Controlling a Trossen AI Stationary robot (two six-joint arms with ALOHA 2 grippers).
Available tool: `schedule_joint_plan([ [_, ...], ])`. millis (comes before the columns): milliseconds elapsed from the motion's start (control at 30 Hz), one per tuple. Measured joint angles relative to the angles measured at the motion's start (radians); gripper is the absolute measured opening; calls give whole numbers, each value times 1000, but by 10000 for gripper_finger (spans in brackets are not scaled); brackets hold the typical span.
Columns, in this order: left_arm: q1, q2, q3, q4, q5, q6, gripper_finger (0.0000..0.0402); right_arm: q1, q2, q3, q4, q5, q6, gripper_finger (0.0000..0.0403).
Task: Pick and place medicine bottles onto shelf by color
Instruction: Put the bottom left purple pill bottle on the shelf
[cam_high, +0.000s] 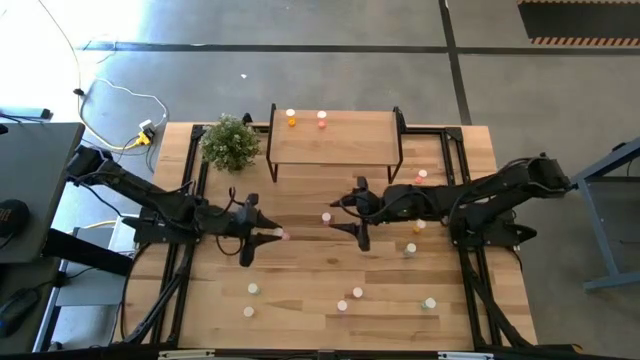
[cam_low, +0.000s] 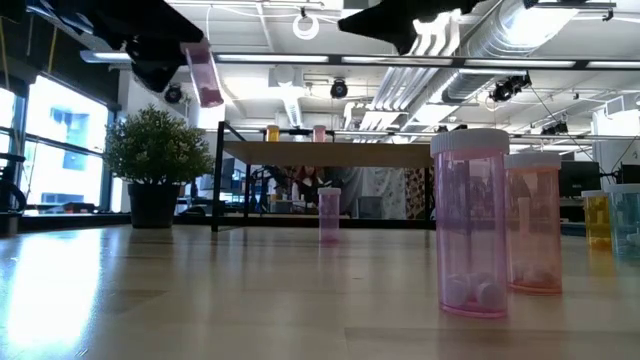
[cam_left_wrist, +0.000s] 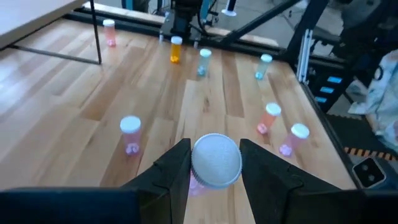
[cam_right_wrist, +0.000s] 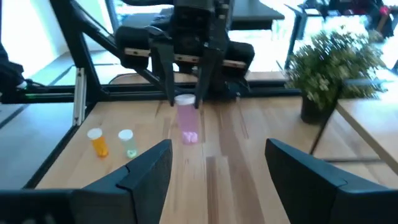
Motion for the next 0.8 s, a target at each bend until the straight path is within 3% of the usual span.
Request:
schedule_joint_plan([
  [333,108,3,0,29,116,12,120,-55,159,0,203,-123,-98,250],
  [600,165,3,0,57,180,18,120,-69,272,1,349,-137,-98,250],
  [800,184,3,0,55,185,30,120,-83,354,90,349,-168,-113,250],
])
